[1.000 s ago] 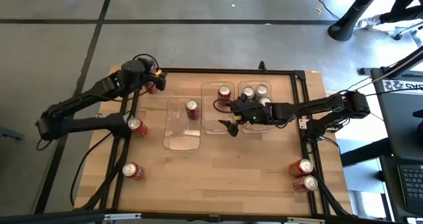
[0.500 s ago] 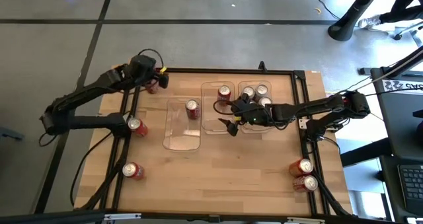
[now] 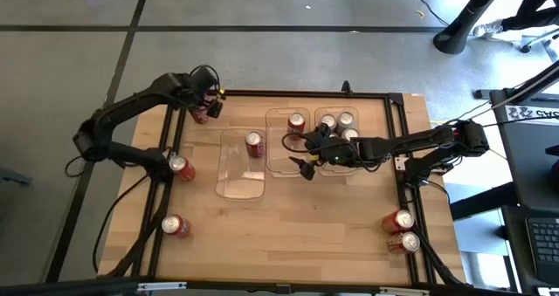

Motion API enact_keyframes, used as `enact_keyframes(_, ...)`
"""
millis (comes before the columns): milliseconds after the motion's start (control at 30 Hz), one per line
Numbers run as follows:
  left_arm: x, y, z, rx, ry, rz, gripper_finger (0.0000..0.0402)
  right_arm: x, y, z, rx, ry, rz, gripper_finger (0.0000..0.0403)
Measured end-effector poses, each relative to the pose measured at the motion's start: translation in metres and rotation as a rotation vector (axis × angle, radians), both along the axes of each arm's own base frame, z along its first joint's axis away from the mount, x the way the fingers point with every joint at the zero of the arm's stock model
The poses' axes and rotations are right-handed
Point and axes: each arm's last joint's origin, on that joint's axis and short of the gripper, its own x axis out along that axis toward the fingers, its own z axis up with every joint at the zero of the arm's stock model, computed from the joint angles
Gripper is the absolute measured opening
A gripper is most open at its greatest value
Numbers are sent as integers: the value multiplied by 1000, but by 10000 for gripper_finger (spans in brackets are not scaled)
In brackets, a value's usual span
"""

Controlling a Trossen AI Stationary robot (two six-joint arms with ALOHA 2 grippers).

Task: Sort soda cans
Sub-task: Put the top left red soda can into the middle left transparent bin

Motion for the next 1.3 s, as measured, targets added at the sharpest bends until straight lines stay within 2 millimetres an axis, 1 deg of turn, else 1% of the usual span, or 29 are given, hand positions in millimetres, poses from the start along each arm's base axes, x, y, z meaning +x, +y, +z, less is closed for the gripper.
enact_keyframes(100, -5, 6, -7, -9, 61, 42, 381, 0, 0, 0, 0, 0, 0, 392)
enact_keyframes(200, -10, 12, -7, 19, 90, 83, 381, 0, 0, 0, 0, 1, 0, 392)
enact_keyframes(333, -15, 18, -6, 31, 84, 113, 381, 0, 0, 0, 1, 2, 2, 392)
enact_keyframes(667, -16, 31, -14, 12, 97, 123, 381, 3, 0, -5, -7, 21, 8, 392)
enact_keyframes(767, -15, 36, -19, -35, 85, 114, 381, 5, 0, -8, -7, 28, 8, 392)
enact_keyframes(967, -12, 44, -31, -73, 113, 125, 381, 6, 2, -14, 8, 55, 37, 392)
enact_keyframes(1300, -9, 59, -54, -158, 158, 133, 381, 7, 3, -16, 36, 66, 84, 392)
